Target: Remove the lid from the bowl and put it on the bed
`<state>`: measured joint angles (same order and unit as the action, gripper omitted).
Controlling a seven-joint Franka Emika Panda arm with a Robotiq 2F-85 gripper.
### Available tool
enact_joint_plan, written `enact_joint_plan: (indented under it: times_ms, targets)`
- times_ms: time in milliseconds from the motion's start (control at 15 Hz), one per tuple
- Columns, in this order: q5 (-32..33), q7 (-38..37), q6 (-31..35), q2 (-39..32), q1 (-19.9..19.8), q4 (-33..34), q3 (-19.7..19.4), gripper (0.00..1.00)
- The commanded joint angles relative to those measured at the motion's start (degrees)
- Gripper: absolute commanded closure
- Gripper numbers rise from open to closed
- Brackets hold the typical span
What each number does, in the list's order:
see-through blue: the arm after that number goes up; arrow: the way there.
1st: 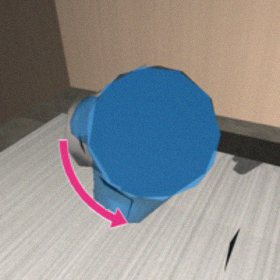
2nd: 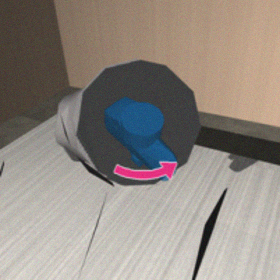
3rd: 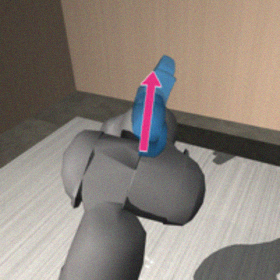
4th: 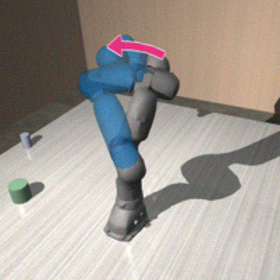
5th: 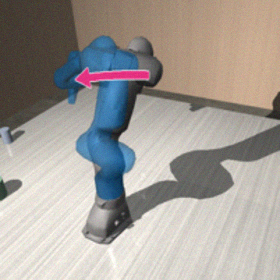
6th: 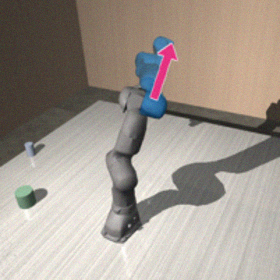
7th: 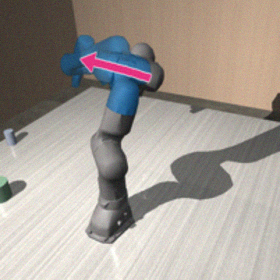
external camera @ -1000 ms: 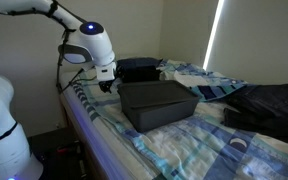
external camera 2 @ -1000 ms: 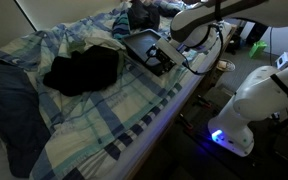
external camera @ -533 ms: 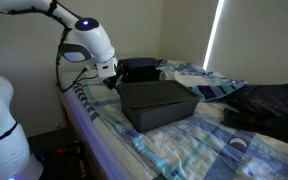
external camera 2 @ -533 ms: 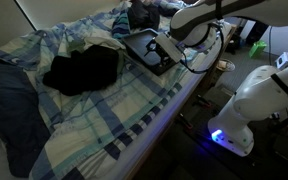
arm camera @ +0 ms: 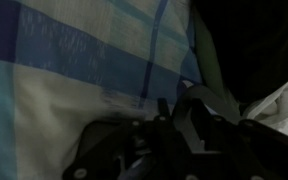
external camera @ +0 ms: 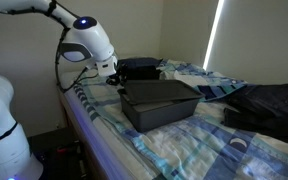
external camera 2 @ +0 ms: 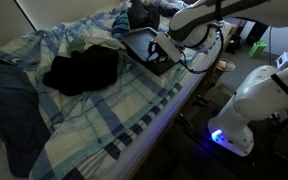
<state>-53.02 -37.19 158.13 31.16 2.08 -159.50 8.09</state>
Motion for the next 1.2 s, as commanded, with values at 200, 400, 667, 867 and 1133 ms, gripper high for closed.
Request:
enact_joint_plan:
  times_ms: [200,400,667,867,1133]
  targets:
    - [4.3,-0.6,-3.7,3.7,-1.2,0.1,0.7,0.93]
    - [9.0,-0.9,-5.4,6.1,-2.2,0.2,0.6,0.93]
    - [13.1,-0.9,-6.0,9.6,-2.7,0.6,-0.1,0.93]
    - [15.5,0.0,-7.2,12.0,-2.2,0.4,-0.3,0.97]
    - [18.7,0.6,-8.5,11.7,-1.3,3.0,-0.5,0.97]
